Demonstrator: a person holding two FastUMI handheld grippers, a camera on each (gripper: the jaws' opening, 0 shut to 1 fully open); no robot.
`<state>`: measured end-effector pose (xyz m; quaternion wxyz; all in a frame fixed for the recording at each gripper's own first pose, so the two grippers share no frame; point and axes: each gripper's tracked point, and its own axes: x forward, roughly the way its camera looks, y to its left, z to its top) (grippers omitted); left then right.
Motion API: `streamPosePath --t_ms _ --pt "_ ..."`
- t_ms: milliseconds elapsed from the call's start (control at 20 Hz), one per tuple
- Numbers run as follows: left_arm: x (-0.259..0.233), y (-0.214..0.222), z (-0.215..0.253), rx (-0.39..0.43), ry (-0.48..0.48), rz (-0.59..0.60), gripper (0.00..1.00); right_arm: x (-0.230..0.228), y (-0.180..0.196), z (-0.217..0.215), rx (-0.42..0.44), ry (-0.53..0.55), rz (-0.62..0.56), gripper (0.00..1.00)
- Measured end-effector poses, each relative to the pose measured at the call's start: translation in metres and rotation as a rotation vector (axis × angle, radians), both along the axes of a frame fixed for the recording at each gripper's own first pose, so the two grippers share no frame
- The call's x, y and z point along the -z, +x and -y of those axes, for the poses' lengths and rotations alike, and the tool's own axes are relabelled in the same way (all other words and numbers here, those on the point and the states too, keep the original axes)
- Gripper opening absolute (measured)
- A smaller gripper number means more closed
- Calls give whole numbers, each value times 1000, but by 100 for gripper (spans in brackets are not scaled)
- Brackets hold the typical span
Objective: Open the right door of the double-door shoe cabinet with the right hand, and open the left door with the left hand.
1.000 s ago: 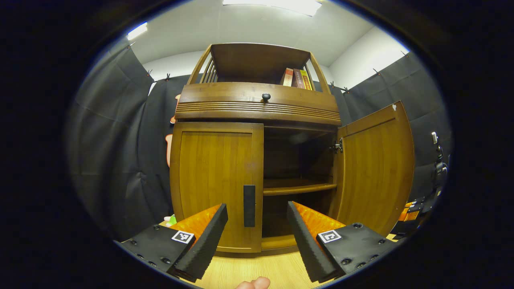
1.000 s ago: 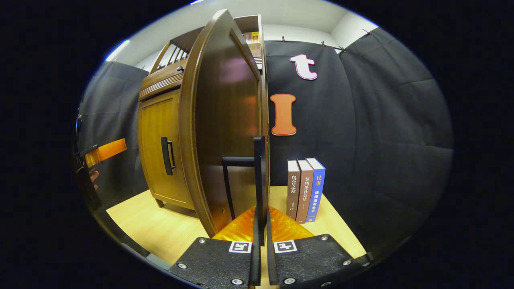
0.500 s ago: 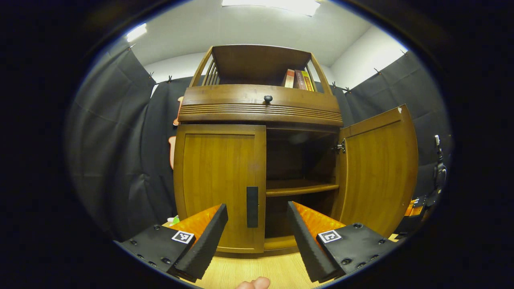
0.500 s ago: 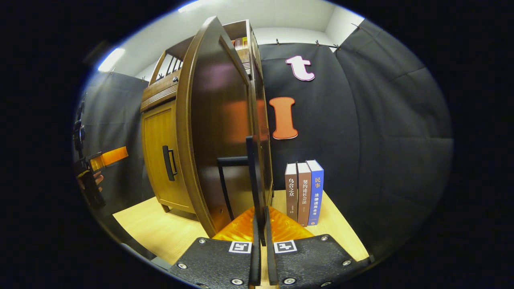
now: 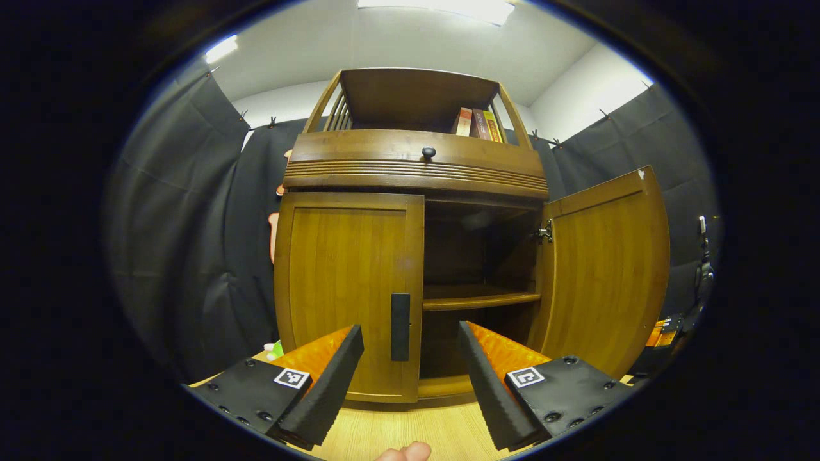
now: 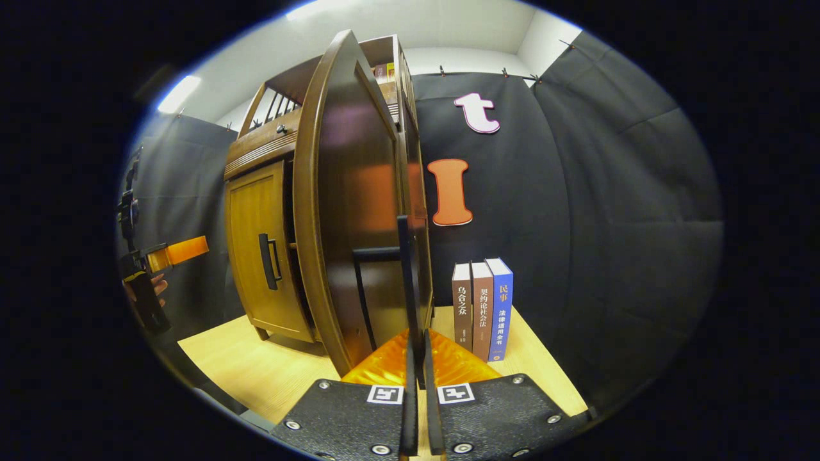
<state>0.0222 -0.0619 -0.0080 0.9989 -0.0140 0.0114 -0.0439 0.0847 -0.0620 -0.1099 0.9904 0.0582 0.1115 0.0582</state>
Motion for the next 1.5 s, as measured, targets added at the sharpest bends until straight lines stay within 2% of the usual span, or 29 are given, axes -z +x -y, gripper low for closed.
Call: streamPosePath --t_ms 50,100,150,250,450,650,850,1000,1050,1100,1150,1200,1300,1500 --pt "1 2 0 -1 -3 -3 98 -1 -2 2 16 -2 1 5" --pt "2 3 0 -2 -4 -5 98 -1 -4 3 31 -7 -1 19" --pt "3 5 0 -4 -5 -8 98 -3 -8 7 54 -21 1 5" --pt "6 12 -1 -3 -11 -14 98 -6 -16 21 111 -63 -2 5" --pt "15 22 0 13 -44 -37 99 -32 -35 11 146 -29 39 4" --pt "13 27 -1 6 -16 -28 98 -48 -44 -7 122 -44 57 4" --pt "9 40 -14 -16 -5 -16 96 -64 -39 -43 68 16 85 3" --pt "12 39 -24 -38 -9 -27 94 -67 -32 -63 31 -16 100 4" --pt "13 39 -29 -50 -8 -31 94 -66 -30 -69 23 -22 105 20" --pt "15 38 -34 -60 -8 -37 94 -68 -27 -76 12 -9 115 20" --pt "17 37 -39 -72 -8 -41 94 -69 -26 -86 -7 12 121 8" --pt "17 37 -44 -83 -7 -44 94 -67 -23 -93 -20 25 119 24" --pt "15 39 -51 -98 -6 -43 94 -63 -19 -99 -32 33 110 26" --pt "8 44 -60 -115 20 -25 94 -57 -22 -109 -54 45 92 77"
